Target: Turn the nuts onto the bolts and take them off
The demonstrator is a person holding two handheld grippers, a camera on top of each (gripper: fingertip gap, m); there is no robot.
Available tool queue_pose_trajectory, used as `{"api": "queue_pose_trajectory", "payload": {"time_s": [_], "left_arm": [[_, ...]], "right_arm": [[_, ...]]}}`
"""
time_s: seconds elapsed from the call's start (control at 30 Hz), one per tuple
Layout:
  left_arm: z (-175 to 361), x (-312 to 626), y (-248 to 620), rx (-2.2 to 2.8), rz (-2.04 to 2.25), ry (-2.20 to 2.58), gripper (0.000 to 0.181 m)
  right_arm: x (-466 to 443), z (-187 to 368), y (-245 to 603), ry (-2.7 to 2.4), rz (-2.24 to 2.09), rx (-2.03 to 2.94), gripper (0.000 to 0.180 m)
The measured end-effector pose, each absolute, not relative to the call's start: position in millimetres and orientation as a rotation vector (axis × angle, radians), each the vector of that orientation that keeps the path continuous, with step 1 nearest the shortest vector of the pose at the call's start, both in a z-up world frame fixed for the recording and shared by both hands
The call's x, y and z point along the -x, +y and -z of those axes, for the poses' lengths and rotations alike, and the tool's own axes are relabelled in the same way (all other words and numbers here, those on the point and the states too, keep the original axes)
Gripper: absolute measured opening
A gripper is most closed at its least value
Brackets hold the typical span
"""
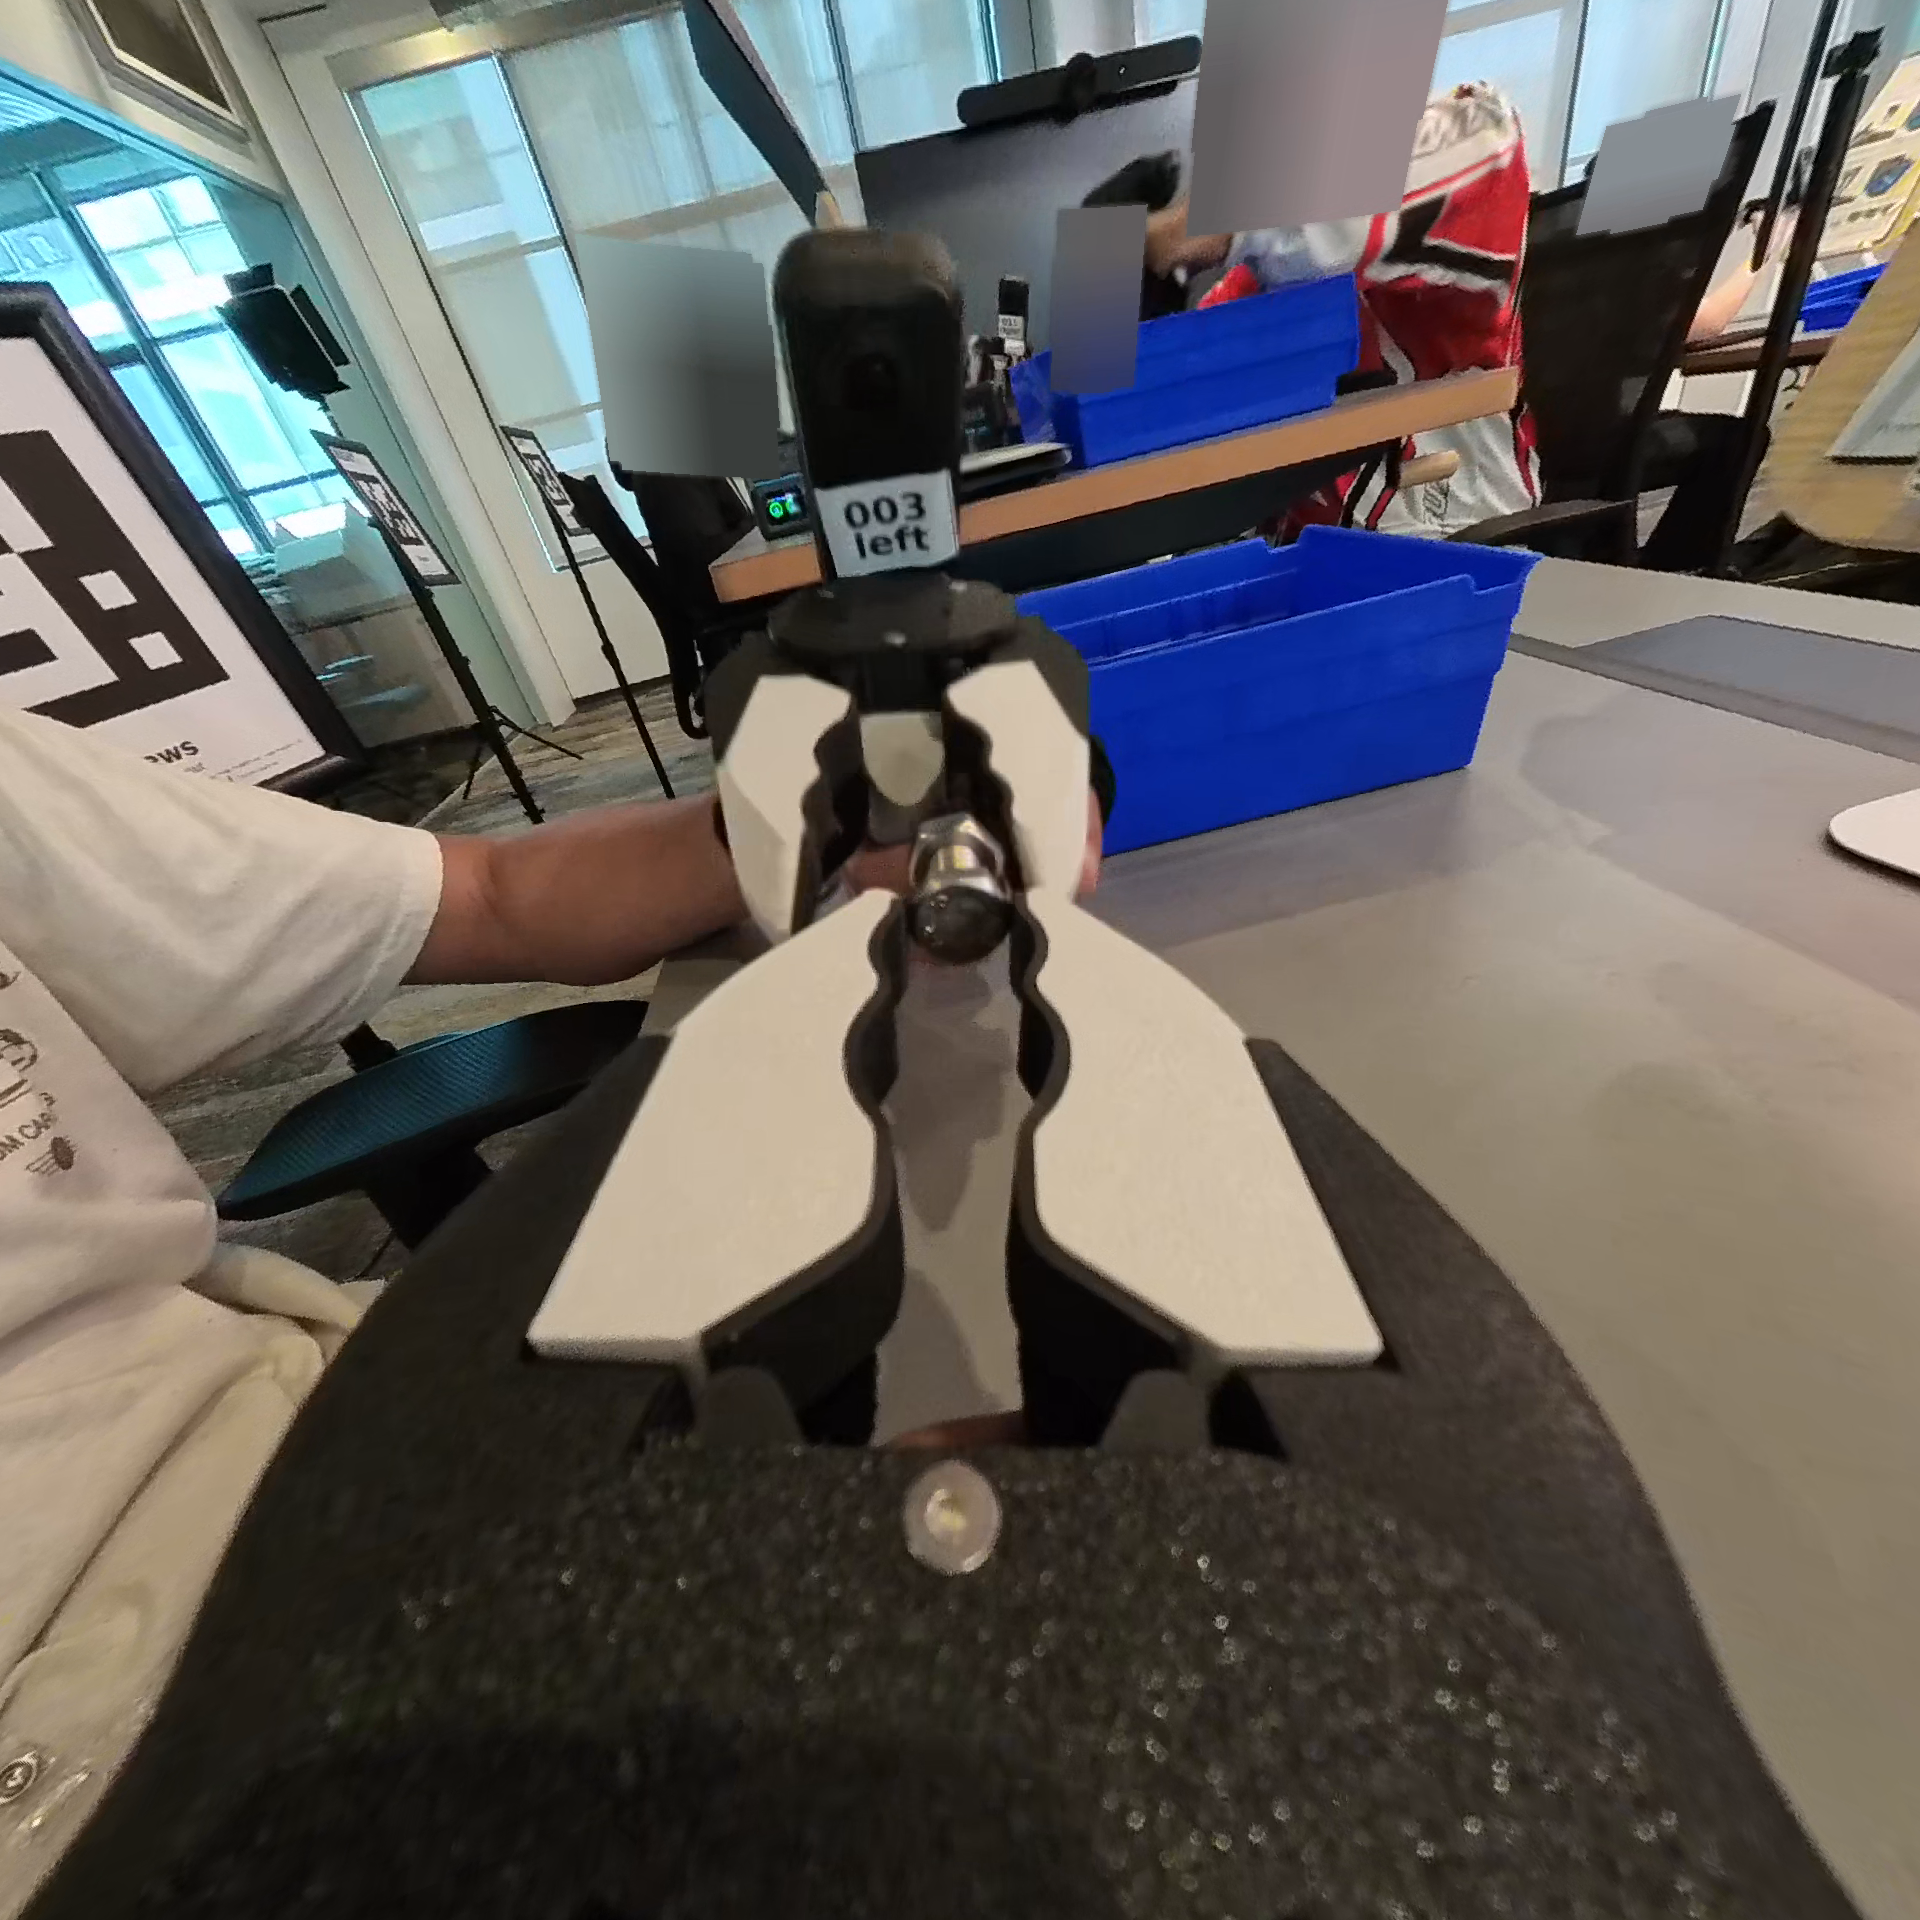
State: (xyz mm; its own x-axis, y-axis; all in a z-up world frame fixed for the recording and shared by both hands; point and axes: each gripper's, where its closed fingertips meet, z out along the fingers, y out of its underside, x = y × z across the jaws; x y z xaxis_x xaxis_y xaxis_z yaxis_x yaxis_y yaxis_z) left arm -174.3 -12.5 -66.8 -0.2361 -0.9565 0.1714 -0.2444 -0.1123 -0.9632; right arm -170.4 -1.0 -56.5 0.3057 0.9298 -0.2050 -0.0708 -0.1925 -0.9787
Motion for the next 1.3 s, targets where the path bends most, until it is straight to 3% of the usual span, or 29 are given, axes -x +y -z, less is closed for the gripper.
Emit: {"api": "queue_pose_trajectory", "payload": {"time_s": [0.13, 0.3, 0.57, 0.83, 1.1, 1.3], "left_arm": [[52, 178, -16, 1.297, 1.461, 1.46, 0.048], [77, 174, -19, 1.352, 1.334, 1.58, 0.044], [35, 180, -12, 1.171, 1.345, 1.385, 0.04], [86, 165, -14, 1.329, 1.187, 1.572, 0.048], [44, 176, -8, 1.238, 1.306, 1.401, 0.047], [88, 165, -24, 1.347, 1.238, 1.608, 0.052]], "right_arm": [[173, 59, -1, -0.848, -1.126, 1.469, 0.018], [169, 49, -3, -0.812, -1.194, 1.429, 0.018], [170, 46, -1, -0.74, -1.277, 1.432, 0.018], [169, 40, -1, -0.696, -1.334, 1.41, 0.017], [169, 51, 6, -0.698, -1.282, 1.476, 0.018], [166, 47, 6, -0.674, -1.304, 1.455, 0.018]]}}
